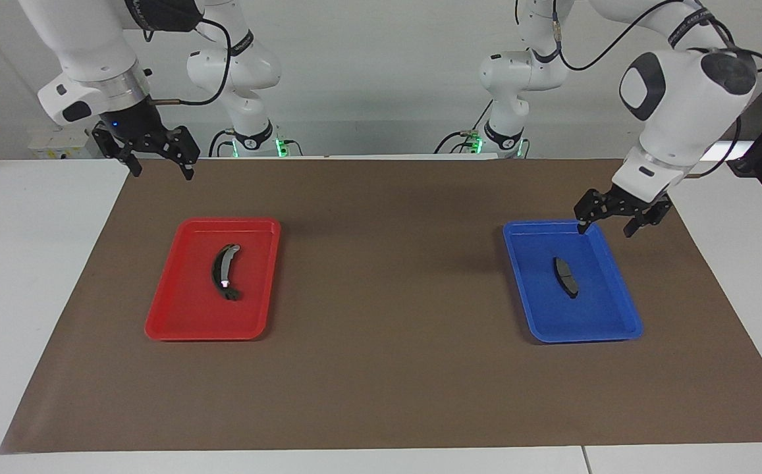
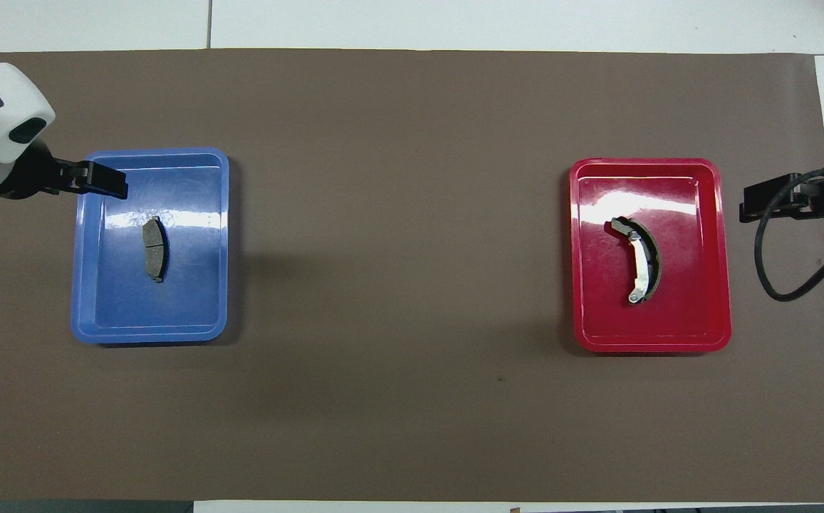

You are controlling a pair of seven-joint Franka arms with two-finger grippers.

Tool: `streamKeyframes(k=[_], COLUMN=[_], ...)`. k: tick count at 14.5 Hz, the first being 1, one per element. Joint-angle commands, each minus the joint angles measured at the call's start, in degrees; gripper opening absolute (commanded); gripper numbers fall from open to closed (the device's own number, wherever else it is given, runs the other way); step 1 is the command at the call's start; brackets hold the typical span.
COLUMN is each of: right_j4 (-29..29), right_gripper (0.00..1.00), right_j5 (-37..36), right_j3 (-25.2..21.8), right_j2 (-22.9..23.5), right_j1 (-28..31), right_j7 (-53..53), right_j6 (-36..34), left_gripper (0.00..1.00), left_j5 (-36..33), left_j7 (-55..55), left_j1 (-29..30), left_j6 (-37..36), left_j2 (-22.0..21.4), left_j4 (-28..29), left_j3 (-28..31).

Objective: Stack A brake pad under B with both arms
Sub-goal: 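Grasp the grey pad with the left gripper while the right gripper grasps the shoe, then lift the grey pad with the left gripper while the right gripper lifts the shoe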

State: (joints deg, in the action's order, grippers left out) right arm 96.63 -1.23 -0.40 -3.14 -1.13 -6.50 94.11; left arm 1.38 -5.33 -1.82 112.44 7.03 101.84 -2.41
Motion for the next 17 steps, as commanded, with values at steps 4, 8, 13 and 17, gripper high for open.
streamKeyframes(k=[4, 8, 13, 17], right_j4=[14.87, 29.03, 34.94, 35.21], right_gripper=[1.00, 1.00, 1.00, 0.98], right_j5=[1.50, 1.58, 1.67, 1.67], right_j3=[0.49, 0.57, 0.57, 0.57], right_j2=[4.18, 5.42, 8.58, 10.70], right_j1=[1.04, 0.87, 0.87, 1.30], right_j7=[3.25, 5.00, 8.70, 10.11], right_j6=[18.08, 37.78, 46.86, 49.33], left_gripper=[0.99, 0.98, 0.96, 0.20], left_j5=[-0.24, -0.24, -0.24, -0.24], left_j7=[-0.30, -0.38, -0.38, -2.48], left_j1=[1.56, 2.43, 3.67, 3.14], left_j6=[19.29, 25.37, 25.29, 22.32], left_j2=[2.47, 3.95, 5.46, 4.84], left_j4=[15.38, 20.50, 22.52, 22.97], left_j3=[0.13, 0.21, 0.13, 0.13])
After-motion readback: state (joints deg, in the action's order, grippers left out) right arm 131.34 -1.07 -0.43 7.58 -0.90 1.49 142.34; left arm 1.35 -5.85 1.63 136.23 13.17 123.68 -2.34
